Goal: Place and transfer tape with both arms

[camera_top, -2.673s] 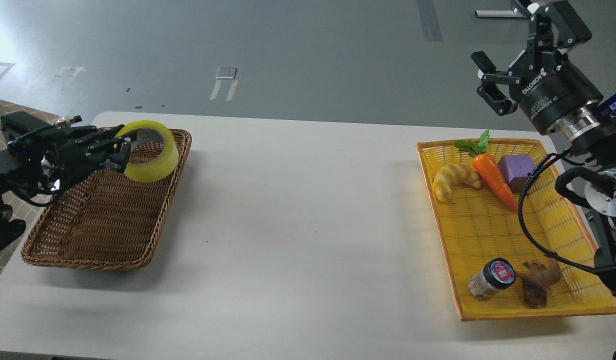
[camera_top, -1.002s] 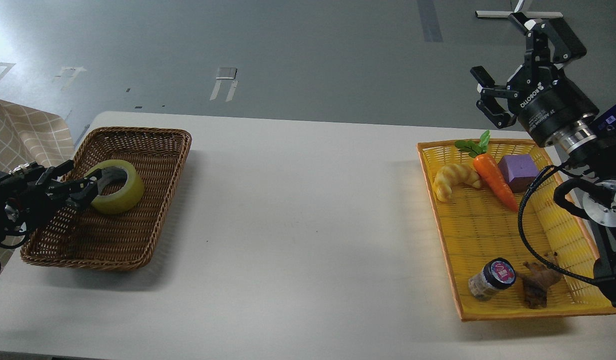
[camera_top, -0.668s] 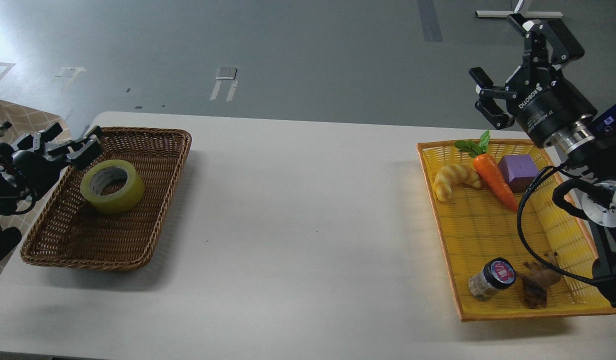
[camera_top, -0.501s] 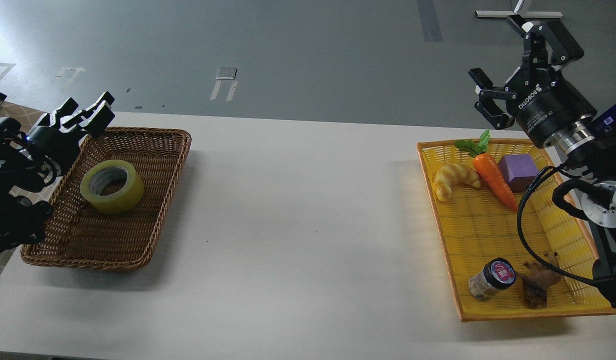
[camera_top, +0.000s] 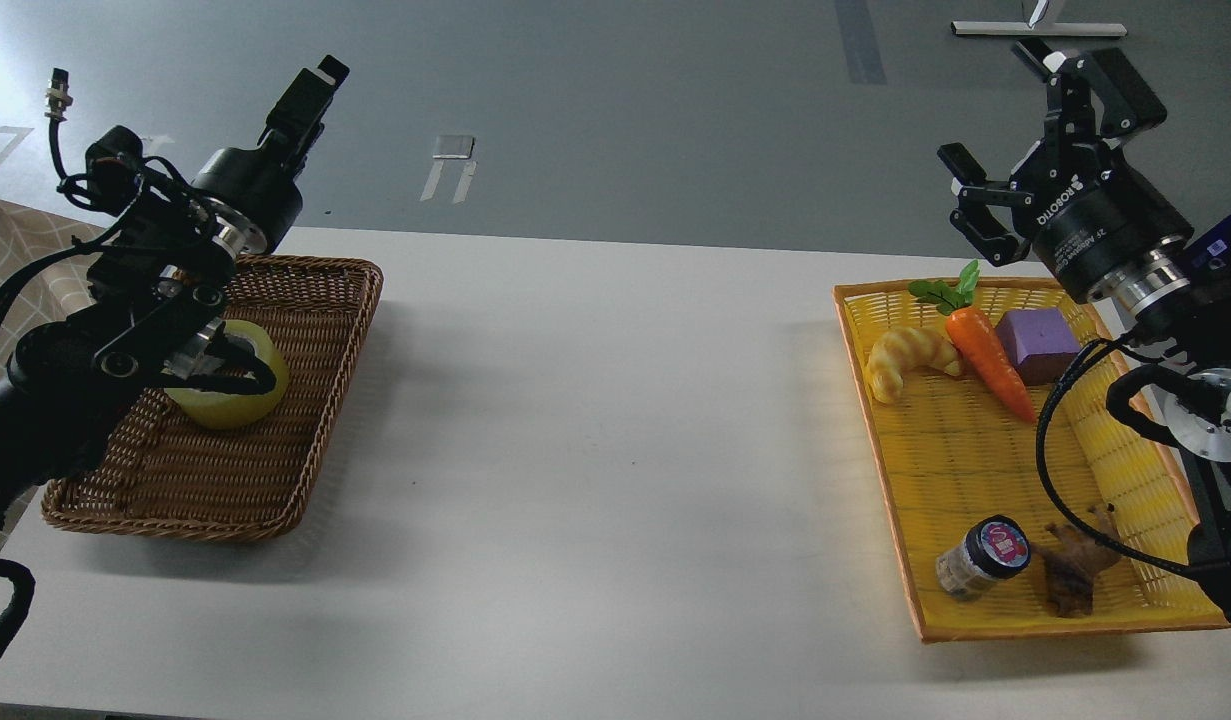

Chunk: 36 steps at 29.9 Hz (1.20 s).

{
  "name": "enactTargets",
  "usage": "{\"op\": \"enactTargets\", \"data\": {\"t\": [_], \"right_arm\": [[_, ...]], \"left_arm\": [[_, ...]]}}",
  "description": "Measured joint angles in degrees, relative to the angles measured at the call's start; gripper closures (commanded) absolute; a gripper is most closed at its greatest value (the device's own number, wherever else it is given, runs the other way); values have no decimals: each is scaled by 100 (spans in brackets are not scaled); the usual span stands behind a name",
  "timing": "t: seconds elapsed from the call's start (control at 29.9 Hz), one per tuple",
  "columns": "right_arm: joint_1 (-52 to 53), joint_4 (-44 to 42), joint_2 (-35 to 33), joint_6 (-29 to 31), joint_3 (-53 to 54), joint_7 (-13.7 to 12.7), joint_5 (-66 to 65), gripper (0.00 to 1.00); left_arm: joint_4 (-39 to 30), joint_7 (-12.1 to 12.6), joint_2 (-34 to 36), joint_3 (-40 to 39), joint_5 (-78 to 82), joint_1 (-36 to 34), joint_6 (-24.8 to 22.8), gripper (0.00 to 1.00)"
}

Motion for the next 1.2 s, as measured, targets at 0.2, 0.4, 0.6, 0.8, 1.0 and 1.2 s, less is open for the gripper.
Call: {"op": "enactTargets", "data": {"t": [0.2, 0.4, 0.6, 0.8, 1.0, 1.2], "right_arm": [[-2, -20, 1, 75, -5, 36, 0, 0], [65, -25, 42, 264, 24, 74, 1, 0], [191, -14, 182, 299, 63, 86, 1, 0], [269, 52, 311, 294, 67, 88, 8, 0], [560, 108, 722, 302, 34, 88, 10, 0], [854, 64, 1187, 301, -11, 87, 10, 0]], "left_arm": [[-1163, 33, -405, -40, -61, -30, -98, 2], [-1265, 320, -1168, -209, -974, -364, -535, 2], [-1258, 622, -1497, -1067, -2158, -353, -1764, 2], [-1283, 704, -1574, -1857, -2414, 130, -3095, 2], [-1266, 883, -1675, -2372, -2731, 394, -3311, 2], [-1286, 948, -1699, -2653, -2987, 547, -3315, 2]]}}
